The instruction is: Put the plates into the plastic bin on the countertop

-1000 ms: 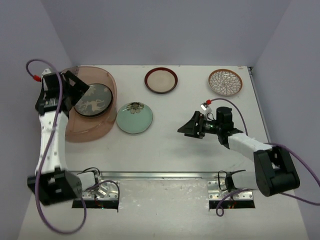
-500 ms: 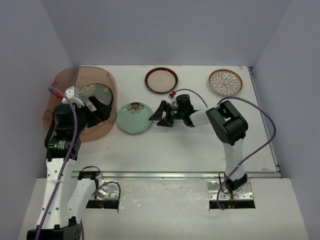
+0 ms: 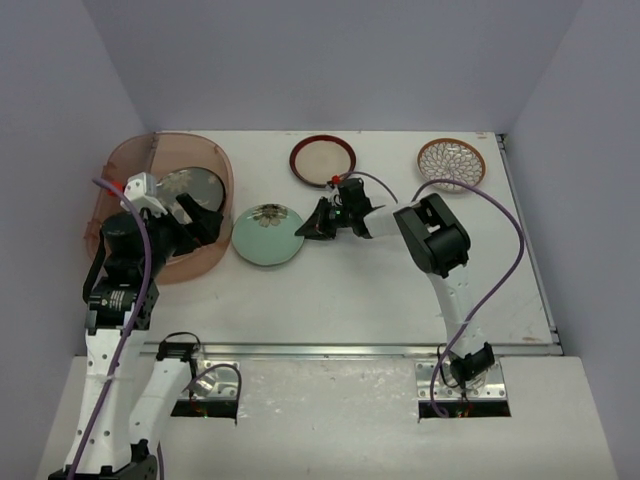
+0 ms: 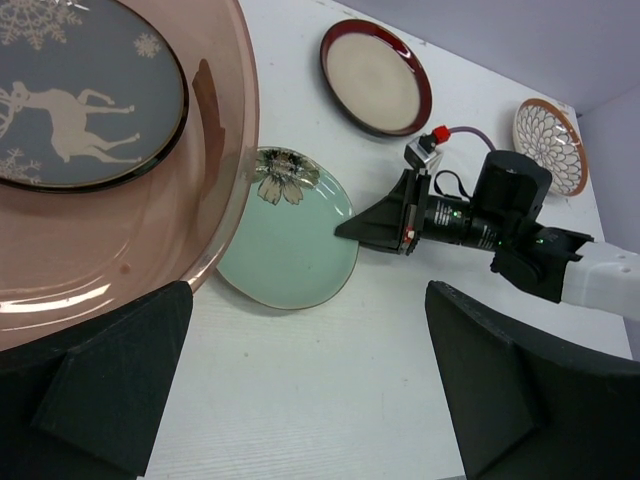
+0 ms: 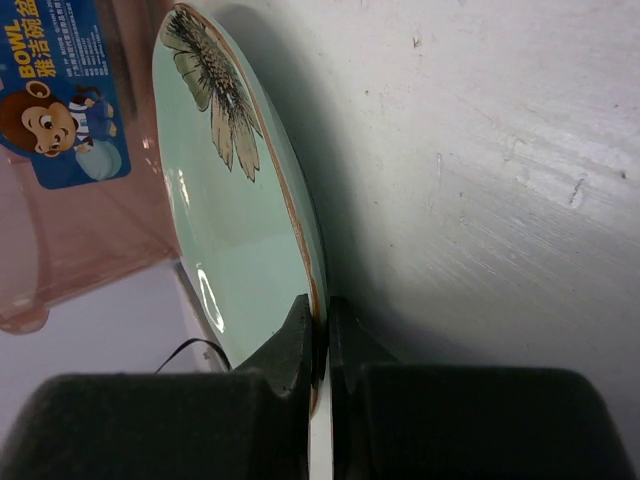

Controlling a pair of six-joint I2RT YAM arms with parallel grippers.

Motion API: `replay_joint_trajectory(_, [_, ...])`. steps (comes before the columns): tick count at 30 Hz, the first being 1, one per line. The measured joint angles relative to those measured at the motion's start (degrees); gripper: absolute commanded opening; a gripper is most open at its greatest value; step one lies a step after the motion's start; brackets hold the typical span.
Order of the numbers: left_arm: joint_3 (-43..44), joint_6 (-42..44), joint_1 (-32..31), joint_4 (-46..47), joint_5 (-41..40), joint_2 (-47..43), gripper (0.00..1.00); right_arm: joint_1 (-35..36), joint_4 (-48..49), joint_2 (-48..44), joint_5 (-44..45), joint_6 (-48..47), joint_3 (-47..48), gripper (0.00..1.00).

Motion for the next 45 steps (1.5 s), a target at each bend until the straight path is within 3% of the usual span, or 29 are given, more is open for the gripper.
replay_joint_trajectory(5, [0.38, 0.02, 0.00, -0.41, 2.22, 0.89, 1.00, 0.02, 7.12, -1.40, 0.12, 2.59, -5.38, 0.00])
replay_joint_trajectory(10, [0.31, -0.68, -0.01, 0.32, 9.35, 2.58, 1.00, -1.27, 12.52, -11.27, -0.21, 6.29, -21.39, 0.00])
replay_joint_trajectory(16, [-2.02, -3.09, -0.78, 3.79, 19.16, 8.02, 1.00, -6.63, 5.84, -27.12, -2.89, 2.80, -31.62, 0.00])
replay_joint_trajectory(22, [-3.34, -6.22, -9.92, 8.45, 20.65, 15.72, 1.00, -10.56, -7.00, -45.53, -6.80, -9.63, -32.35, 0.00])
replay_joint_trajectory(28, [-3.37, -7.83, -14.75, 13.06, 22.19, 20.58, 0.98, -11.51, -8.99, -56.55, -17.07, -13.88, -34.70, 0.00])
replay_joint_trajectory(31, [-3.37, -8.41, -14.86, 14.64, 22.17, 21.34, 0.82, -12.38, -9.36, -58.62, -20.62, -14.18, -35.33, 0.00])
replay_joint_trajectory(34, [-3.37, -9.03, -14.86, 15.79, 22.79, 21.59, 0.52, -13.11, -9.19, -59.32, -22.76, -13.91, -35.41, 0.00])
replay_joint_trajectory(38, [-3.62, -10.16, -15.00, 19.59, 26.76, 22.63, 0.40, -13.42, -7.91, -59.32, -24.05, -12.54, -35.50, 0.00])
replay_joint_trajectory(41, [-4.31, -11.61, -15.64, 22.79, 29.99, 23.38, 0.07, -13.49, -7.43, -59.30, -24.24, -12.17, -35.51, 0.00])
replay_joint_trajectory(42, [-4.53, -12.03, -16.00, 23.84, 31.13, 23.59, 0.00, -13.49, -7.43, -59.24, -24.20, -12.12, -35.49, 0.00])
replay_joint_trajectory(45, [-4.72, -11.59, -16.79, 25.61, 32.64, 24.12, 0.00, -13.92, -7.80, -58.85, -24.40, -11.21, -35.35, 0.00])
